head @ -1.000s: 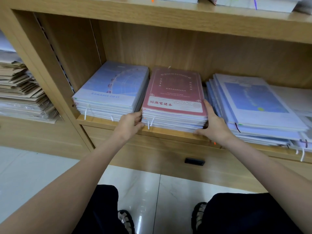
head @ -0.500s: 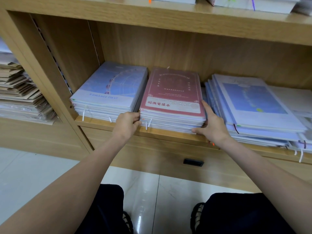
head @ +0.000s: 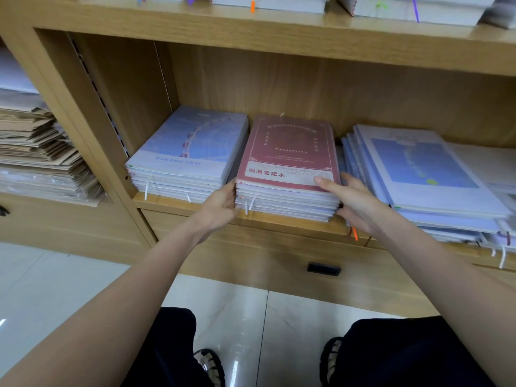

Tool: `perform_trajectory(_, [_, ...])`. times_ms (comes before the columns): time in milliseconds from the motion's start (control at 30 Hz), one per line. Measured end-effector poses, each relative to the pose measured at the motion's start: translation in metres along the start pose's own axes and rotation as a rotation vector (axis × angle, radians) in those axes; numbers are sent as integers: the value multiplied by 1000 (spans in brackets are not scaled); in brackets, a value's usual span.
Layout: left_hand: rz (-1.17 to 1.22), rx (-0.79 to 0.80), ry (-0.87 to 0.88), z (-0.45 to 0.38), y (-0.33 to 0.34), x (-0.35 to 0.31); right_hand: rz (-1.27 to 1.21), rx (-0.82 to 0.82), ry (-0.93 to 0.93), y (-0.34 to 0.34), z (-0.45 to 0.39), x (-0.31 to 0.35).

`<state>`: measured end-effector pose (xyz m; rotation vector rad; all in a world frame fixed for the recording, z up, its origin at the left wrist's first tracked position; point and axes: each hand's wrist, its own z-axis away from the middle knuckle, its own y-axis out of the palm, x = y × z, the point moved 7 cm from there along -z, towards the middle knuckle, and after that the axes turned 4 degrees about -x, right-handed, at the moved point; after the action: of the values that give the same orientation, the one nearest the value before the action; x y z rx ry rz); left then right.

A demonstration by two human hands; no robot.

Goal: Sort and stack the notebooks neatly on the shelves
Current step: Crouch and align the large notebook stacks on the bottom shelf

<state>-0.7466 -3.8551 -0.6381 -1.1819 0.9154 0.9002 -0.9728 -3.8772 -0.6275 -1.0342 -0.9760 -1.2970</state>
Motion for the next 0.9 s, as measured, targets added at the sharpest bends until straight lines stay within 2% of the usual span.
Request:
perform_trajectory(167, [9, -26, -8, -5, 4, 1, 49, -20, -38, 2, -6, 0])
perform_trajectory(467, [45, -100, -9, -11, 0, 11, 60, 42, -24, 7, -13, -2])
perform_trajectory(600, [-12, -59, 2, -9, 5, 11, 31, 66, -22, 9, -10, 0])
perform_trajectory(800, [-54, -32, 69, -5, -2, 6, 13, -59, -87, 2, -5, 3])
perform_trajectory(900, [-73, -80, 166, -6, -7, -5, 123, -90, -197, -4, 1, 14])
